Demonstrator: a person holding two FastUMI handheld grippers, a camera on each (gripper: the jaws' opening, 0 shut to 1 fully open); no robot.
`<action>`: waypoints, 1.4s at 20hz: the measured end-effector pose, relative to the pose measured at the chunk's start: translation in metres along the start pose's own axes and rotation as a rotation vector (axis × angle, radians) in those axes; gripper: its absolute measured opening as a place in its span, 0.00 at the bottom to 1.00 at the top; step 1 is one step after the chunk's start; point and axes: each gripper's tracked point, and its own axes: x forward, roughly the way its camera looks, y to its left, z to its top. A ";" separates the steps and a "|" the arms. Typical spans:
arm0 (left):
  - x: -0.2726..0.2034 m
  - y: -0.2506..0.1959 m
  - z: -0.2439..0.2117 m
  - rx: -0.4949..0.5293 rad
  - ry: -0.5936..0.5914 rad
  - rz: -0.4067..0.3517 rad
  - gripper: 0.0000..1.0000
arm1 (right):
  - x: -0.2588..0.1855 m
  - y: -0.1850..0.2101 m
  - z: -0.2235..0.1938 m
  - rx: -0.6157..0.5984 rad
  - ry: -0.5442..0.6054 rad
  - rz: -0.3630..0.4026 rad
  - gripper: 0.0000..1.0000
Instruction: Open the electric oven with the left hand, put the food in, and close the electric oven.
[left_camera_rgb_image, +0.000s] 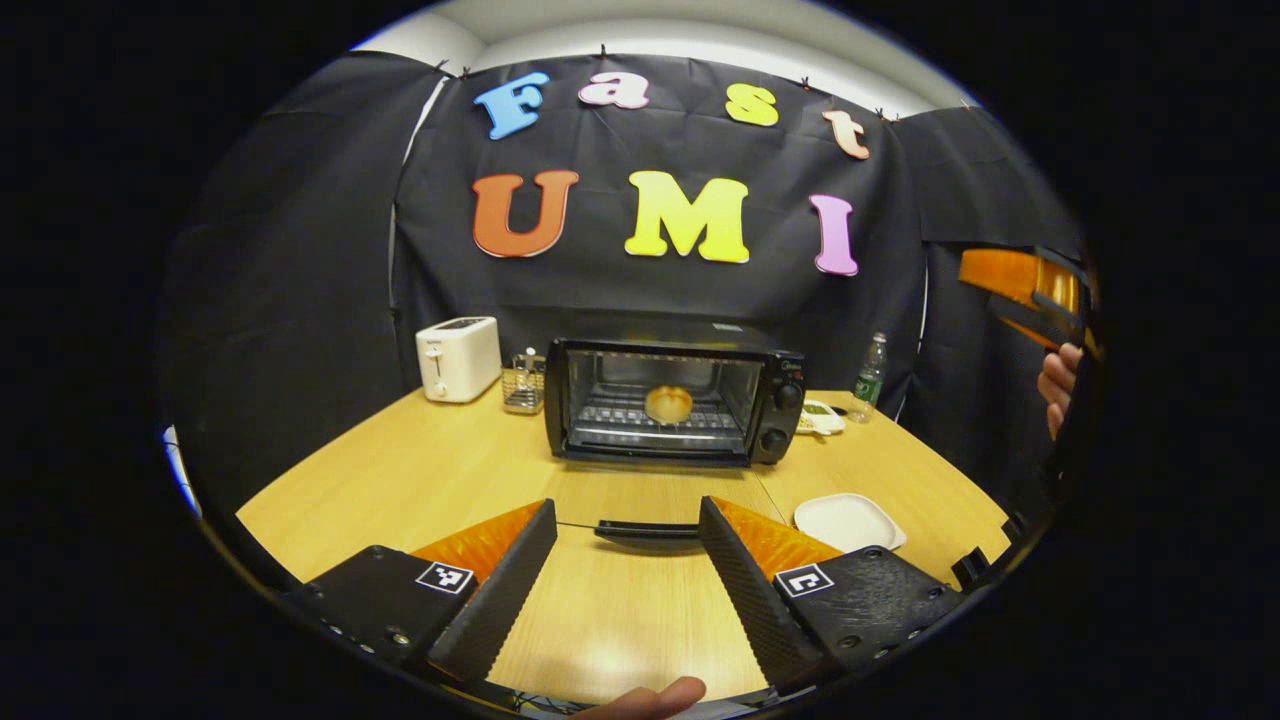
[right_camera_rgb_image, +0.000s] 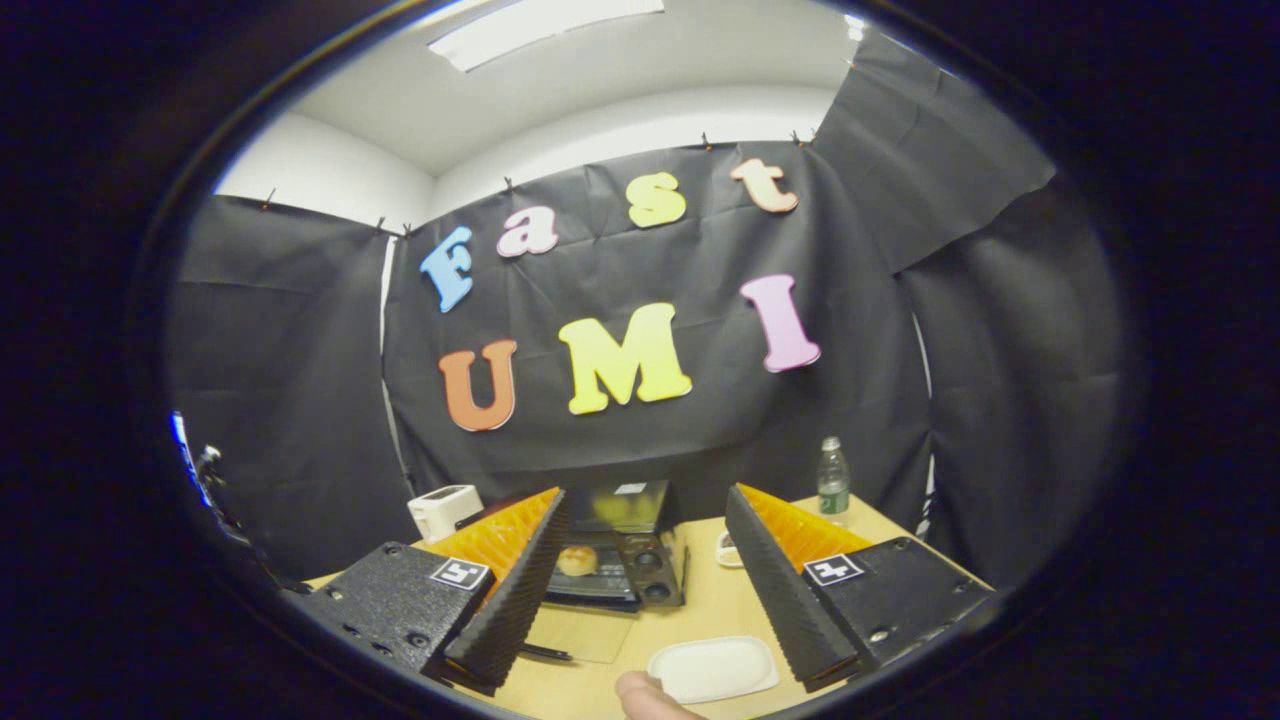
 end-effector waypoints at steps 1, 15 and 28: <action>0.009 -0.006 -0.011 0.002 0.036 -0.014 0.94 | -0.009 -0.010 0.007 0.002 -0.016 -0.017 0.95; 0.083 -0.017 -0.102 0.086 0.333 0.012 0.95 | -0.069 -0.069 0.010 -0.028 -0.034 -0.051 0.96; 0.104 -0.019 -0.110 0.099 0.391 0.011 0.96 | -0.068 -0.073 -0.009 0.049 -0.001 -0.013 0.95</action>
